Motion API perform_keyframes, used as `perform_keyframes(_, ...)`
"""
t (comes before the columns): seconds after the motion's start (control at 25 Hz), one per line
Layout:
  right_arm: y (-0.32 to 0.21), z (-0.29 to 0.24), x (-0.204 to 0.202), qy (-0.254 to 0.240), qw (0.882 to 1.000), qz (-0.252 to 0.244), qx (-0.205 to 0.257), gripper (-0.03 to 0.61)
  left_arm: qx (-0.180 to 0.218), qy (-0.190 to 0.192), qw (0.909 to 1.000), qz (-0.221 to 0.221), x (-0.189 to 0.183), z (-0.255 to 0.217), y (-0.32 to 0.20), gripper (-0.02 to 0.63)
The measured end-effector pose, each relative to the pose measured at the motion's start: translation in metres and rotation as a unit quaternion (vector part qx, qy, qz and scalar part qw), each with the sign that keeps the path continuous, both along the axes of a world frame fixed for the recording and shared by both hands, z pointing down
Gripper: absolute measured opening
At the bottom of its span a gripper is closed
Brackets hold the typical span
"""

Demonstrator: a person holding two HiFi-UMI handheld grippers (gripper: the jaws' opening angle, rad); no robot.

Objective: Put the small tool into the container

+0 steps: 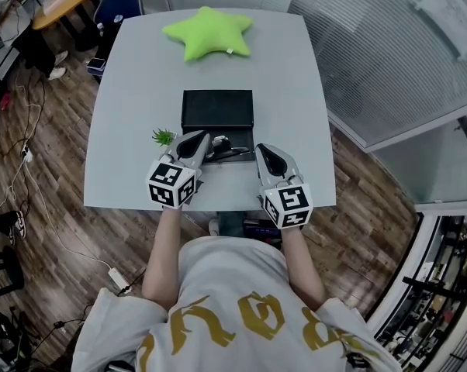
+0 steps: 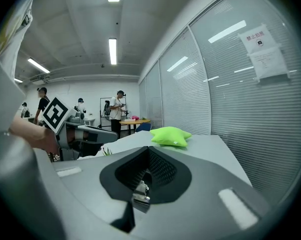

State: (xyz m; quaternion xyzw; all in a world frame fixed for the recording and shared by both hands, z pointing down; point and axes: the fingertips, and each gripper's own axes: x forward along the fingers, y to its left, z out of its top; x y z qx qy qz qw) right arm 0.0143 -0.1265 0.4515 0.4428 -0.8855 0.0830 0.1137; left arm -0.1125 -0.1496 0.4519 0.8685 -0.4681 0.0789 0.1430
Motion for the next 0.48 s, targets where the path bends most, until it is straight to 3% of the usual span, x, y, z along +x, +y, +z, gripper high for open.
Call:
perform_keyframes(0.2, -0.0014, 0.0038, 0.0018, 0.003, 1.0, 0.006, -0.005, 0.021, -0.002, -0.015, 0.9999, -0.007, -0.0027, 0.0035, -0.0012, 0.002)
perform_keyframes(0.48, 0.0005, -0.0001, -0.007, 0.004, 1.0, -0.01, -0.002, 0.021, 0.004, 0.004, 1.0, -0.006, -0.0051, -0.0055, 0.0008, 0.002)
